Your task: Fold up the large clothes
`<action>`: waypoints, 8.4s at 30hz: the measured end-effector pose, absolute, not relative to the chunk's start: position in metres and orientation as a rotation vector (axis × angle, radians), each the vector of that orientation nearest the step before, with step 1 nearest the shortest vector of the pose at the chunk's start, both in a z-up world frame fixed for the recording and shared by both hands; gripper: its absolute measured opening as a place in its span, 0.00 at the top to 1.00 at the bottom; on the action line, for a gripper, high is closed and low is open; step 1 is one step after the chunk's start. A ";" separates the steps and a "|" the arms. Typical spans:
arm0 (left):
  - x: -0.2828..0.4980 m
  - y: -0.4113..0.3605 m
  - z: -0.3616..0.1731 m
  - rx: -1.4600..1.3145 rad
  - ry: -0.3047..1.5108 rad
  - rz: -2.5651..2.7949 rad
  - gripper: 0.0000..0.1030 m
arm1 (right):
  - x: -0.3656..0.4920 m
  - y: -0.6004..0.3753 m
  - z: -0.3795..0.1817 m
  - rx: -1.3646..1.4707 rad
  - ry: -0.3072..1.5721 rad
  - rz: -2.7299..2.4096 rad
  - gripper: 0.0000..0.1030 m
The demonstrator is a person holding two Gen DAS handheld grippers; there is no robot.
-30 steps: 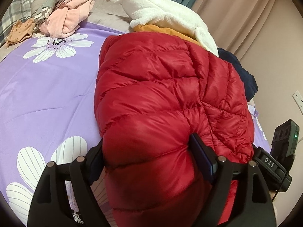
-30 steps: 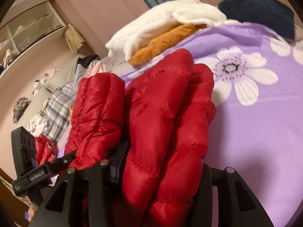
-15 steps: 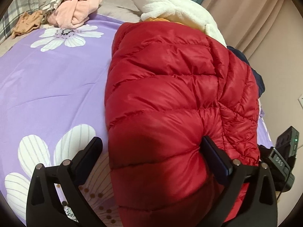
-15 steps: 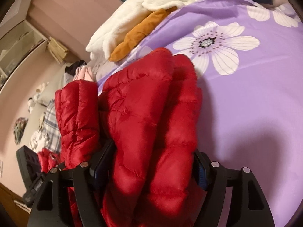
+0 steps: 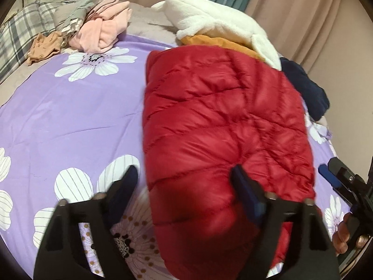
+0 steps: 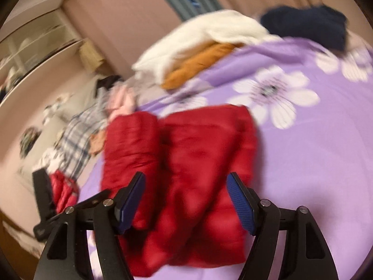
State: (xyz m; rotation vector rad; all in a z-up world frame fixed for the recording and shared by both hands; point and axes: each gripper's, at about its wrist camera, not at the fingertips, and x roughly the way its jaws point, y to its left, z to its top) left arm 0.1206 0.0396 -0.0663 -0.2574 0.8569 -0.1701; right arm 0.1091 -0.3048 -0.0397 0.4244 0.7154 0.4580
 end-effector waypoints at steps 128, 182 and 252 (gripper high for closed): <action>0.122 -0.003 -0.087 -0.039 0.951 -0.277 0.36 | 0.113 -0.287 -0.065 0.197 0.813 0.465 0.66; 0.003 0.007 0.004 -0.058 0.792 -0.113 0.01 | 0.011 -0.295 0.005 0.118 0.728 0.354 0.06; -0.016 -0.010 0.028 0.016 0.745 -0.025 0.00 | 0.000 -0.285 0.031 0.120 0.680 0.313 0.01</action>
